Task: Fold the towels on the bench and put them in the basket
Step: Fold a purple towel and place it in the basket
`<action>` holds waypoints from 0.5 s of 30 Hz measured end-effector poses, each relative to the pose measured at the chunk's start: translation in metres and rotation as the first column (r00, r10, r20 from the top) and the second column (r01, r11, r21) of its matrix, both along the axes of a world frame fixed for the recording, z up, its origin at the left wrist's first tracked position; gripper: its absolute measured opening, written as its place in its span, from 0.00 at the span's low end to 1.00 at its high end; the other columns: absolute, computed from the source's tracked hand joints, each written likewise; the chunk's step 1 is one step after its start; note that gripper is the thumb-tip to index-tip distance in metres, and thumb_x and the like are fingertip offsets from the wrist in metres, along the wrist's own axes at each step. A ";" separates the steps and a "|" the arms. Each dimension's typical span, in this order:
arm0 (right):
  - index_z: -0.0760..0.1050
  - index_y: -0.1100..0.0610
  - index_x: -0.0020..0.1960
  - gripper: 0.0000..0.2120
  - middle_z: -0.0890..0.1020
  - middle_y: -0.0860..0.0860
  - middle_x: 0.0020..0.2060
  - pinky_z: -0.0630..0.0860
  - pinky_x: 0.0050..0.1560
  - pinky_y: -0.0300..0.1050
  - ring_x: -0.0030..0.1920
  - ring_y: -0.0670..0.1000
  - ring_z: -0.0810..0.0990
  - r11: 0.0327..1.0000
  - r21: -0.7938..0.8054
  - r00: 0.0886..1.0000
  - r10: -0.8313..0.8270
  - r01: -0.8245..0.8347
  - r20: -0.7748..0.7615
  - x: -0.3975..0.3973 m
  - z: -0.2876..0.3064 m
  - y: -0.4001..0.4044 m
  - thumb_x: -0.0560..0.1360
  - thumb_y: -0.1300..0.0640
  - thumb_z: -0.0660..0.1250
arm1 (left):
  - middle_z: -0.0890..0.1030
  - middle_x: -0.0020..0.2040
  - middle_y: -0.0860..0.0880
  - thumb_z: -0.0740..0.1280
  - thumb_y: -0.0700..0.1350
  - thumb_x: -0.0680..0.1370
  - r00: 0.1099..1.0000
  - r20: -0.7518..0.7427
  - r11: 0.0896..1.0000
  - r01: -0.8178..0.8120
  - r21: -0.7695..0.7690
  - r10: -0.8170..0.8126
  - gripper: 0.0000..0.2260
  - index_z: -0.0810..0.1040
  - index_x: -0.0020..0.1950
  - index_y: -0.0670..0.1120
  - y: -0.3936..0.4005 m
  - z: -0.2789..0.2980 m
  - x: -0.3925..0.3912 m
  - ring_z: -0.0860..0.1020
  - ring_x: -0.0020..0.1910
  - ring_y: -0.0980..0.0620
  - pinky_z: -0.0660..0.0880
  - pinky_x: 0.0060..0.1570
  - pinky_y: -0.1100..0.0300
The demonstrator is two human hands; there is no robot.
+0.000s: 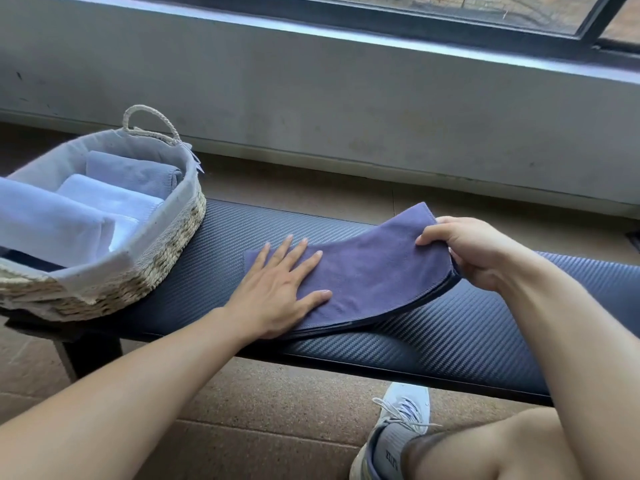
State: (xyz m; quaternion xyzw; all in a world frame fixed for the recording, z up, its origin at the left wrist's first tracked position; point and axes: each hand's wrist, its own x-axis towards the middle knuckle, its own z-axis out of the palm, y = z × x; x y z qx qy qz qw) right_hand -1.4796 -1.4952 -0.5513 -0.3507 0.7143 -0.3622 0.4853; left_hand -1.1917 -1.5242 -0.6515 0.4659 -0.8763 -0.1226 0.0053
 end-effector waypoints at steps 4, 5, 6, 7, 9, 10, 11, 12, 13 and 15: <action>0.82 0.56 0.47 0.08 0.83 0.56 0.41 0.71 0.44 0.51 0.42 0.55 0.80 0.995 -0.073 0.996 0.056 -0.061 -0.067 0.031 0.012 -0.008 0.69 0.64 0.71 | 0.54 0.83 0.52 0.57 0.63 0.82 0.965 -0.248 0.995 -0.071 0.066 0.085 0.30 0.60 0.81 0.53 -0.004 0.007 0.007 0.44 0.82 0.53 0.41 0.80 0.52; 0.81 0.56 0.48 0.09 0.83 0.56 0.41 0.71 0.41 0.49 0.40 0.55 0.79 0.993 -0.089 0.994 0.067 -0.074 -0.085 0.040 0.014 -0.009 0.69 0.64 0.71 | 0.61 0.81 0.50 0.62 0.57 0.82 0.925 -0.360 0.993 -0.109 0.054 0.121 0.25 0.66 0.78 0.51 -0.005 0.011 0.009 0.50 0.82 0.51 0.46 0.80 0.53; 0.80 0.56 0.48 0.09 0.82 0.56 0.40 0.70 0.38 0.46 0.38 0.54 0.78 0.991 -0.106 0.992 0.074 -0.085 -0.103 0.049 0.016 -0.011 0.70 0.64 0.71 | 0.69 0.77 0.50 0.66 0.52 0.82 0.872 -0.461 0.985 -0.173 0.026 0.166 0.20 0.73 0.73 0.50 -0.006 0.018 0.012 0.60 0.79 0.49 0.54 0.78 0.55; 0.79 0.56 0.47 0.08 0.81 0.55 0.39 0.70 0.34 0.41 0.35 0.53 0.77 0.989 -0.119 0.990 0.076 -0.090 -0.119 0.059 0.017 -0.013 0.70 0.65 0.70 | 0.77 0.70 0.50 0.67 0.48 0.81 0.811 -0.541 0.966 -0.257 0.013 0.223 0.15 0.78 0.67 0.50 -0.008 0.023 0.016 0.69 0.73 0.49 0.63 0.72 0.56; 0.78 0.55 0.46 0.08 0.79 0.53 0.37 0.67 0.26 0.36 0.31 0.50 0.75 0.984 -0.130 0.981 0.096 -0.118 -0.168 0.081 0.018 -0.015 0.70 0.65 0.69 | 0.84 0.53 0.53 0.68 0.46 0.79 0.674 -0.612 0.895 -0.423 0.140 0.414 0.07 0.83 0.55 0.51 -0.011 0.033 0.024 0.80 0.54 0.52 0.74 0.56 0.57; 0.77 0.55 0.47 0.08 0.78 0.53 0.36 0.66 0.26 0.36 0.32 0.51 0.74 0.982 -0.128 0.975 0.110 -0.136 -0.191 0.091 0.017 -0.016 0.70 0.64 0.70 | 0.85 0.47 0.53 0.68 0.46 0.79 0.594 -0.620 0.849 -0.458 0.264 0.513 0.05 0.83 0.52 0.51 -0.014 0.035 0.027 0.82 0.47 0.52 0.77 0.50 0.57; 0.77 0.55 0.49 0.09 0.77 0.53 0.36 0.66 0.28 0.38 0.32 0.52 0.73 0.982 -0.119 0.971 0.123 -0.149 -0.205 0.103 0.015 -0.016 0.70 0.64 0.70 | 0.86 0.45 0.51 0.68 0.45 0.79 0.510 -0.614 0.795 -0.453 0.404 0.603 0.04 0.83 0.49 0.50 -0.018 0.036 0.032 0.83 0.42 0.51 0.79 0.45 0.56; 0.76 0.56 0.52 0.11 0.77 0.53 0.36 0.66 0.28 0.40 0.33 0.52 0.72 0.980 -0.109 0.967 0.139 -0.165 -0.212 0.114 0.013 -0.017 0.70 0.63 0.70 | 0.86 0.45 0.47 0.67 0.43 0.79 0.432 -0.590 0.731 -0.422 0.536 0.682 0.04 0.82 0.48 0.49 -0.021 0.036 0.036 0.83 0.38 0.50 0.80 0.40 0.56; 0.75 0.56 0.54 0.12 0.76 0.53 0.36 0.66 0.28 0.41 0.33 0.52 0.72 0.978 -0.101 0.963 0.158 -0.184 -0.218 0.125 0.010 -0.017 0.71 0.62 0.70 | 0.86 0.45 0.44 0.67 0.41 0.80 0.376 -0.561 0.675 -0.385 0.630 0.738 0.03 0.81 0.48 0.47 -0.024 0.037 0.041 0.82 0.36 0.49 0.79 0.36 0.57; 0.74 0.53 0.54 0.13 0.77 0.52 0.37 0.68 0.28 0.41 0.32 0.53 0.72 0.970 -0.082 0.946 0.204 -0.231 -0.251 0.144 0.003 -0.018 0.71 0.60 0.71 | 0.84 0.45 0.42 0.66 0.40 0.81 0.333 -0.534 0.628 -0.349 0.696 0.777 0.03 0.79 0.48 0.44 -0.029 0.039 0.052 0.81 0.33 0.49 0.79 0.33 0.58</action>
